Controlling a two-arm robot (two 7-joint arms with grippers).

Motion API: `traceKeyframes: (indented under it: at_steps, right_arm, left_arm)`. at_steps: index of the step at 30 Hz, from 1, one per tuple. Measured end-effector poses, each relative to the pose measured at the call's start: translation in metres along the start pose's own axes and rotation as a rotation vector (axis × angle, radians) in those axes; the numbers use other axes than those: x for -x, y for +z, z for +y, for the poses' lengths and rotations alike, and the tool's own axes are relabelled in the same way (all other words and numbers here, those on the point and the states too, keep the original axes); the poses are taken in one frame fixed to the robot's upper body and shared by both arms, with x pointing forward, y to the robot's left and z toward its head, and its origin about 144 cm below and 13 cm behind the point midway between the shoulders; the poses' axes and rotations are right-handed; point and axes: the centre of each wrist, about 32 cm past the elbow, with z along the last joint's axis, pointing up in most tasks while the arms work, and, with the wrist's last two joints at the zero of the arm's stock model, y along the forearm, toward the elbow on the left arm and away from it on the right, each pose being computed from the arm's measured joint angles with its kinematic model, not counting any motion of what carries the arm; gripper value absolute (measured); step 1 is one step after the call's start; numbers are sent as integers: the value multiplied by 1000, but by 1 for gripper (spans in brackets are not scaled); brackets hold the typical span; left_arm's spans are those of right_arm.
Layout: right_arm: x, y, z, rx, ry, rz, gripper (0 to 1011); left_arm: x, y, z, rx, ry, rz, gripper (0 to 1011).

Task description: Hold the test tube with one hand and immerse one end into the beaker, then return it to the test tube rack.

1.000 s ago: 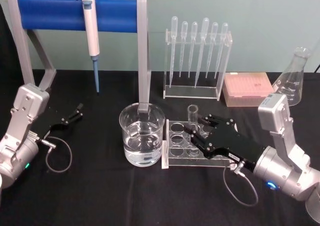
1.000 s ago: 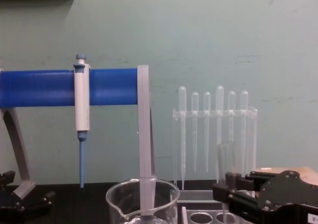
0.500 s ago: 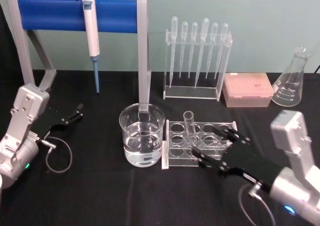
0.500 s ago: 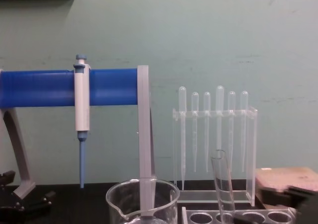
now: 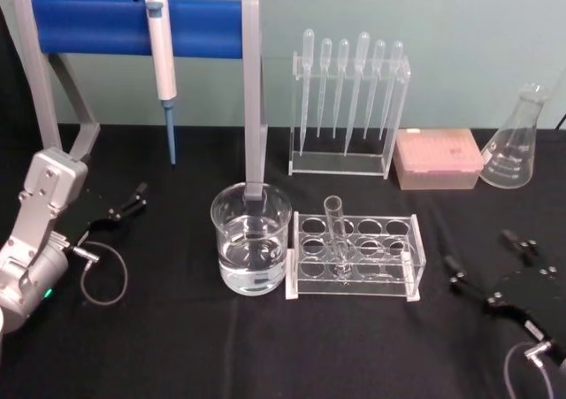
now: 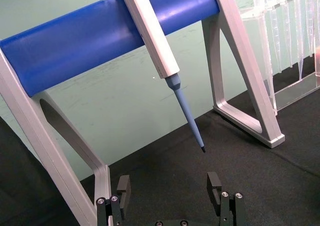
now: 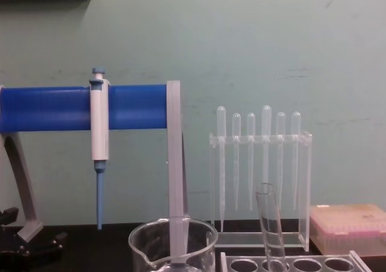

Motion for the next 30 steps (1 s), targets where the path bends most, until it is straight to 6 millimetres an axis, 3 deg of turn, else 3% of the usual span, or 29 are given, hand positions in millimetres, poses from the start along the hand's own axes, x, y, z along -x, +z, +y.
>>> traceKeyframes:
  at_steps: [7,17,30]
  right_arm:
    - [-20,-23,20,2,-157,-18,1000]
    - [-29,-14,67,59,-134,-116,1000]
    - [-28,-15,62,54,-133,-103,1000]
  left_arm:
    - [0,0,0,0,0,0,1000]
    - [0,0,0,0,0,0,1000]
    - [0,0,0,0,0,0,1000]
